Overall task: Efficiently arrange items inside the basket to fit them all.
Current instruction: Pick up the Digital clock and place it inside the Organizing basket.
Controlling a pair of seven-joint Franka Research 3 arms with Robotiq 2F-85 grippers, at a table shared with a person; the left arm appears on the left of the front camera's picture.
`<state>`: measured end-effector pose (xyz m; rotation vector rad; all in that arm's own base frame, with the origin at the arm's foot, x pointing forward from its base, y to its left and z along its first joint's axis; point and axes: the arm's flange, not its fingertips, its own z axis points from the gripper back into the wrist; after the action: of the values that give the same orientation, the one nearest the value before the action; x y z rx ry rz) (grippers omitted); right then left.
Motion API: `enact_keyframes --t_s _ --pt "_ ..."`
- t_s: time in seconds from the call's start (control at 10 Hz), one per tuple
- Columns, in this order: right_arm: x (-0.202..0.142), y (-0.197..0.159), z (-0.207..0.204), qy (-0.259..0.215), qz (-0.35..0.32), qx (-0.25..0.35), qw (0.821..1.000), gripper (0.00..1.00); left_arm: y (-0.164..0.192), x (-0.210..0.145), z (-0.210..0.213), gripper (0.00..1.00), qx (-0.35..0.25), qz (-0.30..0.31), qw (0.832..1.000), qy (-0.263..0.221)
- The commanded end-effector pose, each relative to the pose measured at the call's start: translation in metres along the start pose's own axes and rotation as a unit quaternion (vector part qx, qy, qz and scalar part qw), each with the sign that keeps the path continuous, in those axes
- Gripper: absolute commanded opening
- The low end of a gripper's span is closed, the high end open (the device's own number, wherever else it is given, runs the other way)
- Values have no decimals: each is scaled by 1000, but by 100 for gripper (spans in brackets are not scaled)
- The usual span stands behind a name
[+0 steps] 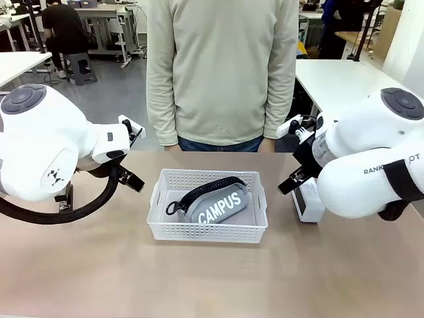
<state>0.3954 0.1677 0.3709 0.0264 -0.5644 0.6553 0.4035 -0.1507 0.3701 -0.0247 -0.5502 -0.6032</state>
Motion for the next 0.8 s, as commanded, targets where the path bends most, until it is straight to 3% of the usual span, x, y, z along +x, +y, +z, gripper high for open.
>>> enact_keyframes --t_s 0.0,0.7 --pt "0 0 0 0 0 0 1000 100 0 0 0 100 0 0 1000 0" --pt "0 0 0 0 0 0 1000 100 0 0 0 100 0 0 1000 0"
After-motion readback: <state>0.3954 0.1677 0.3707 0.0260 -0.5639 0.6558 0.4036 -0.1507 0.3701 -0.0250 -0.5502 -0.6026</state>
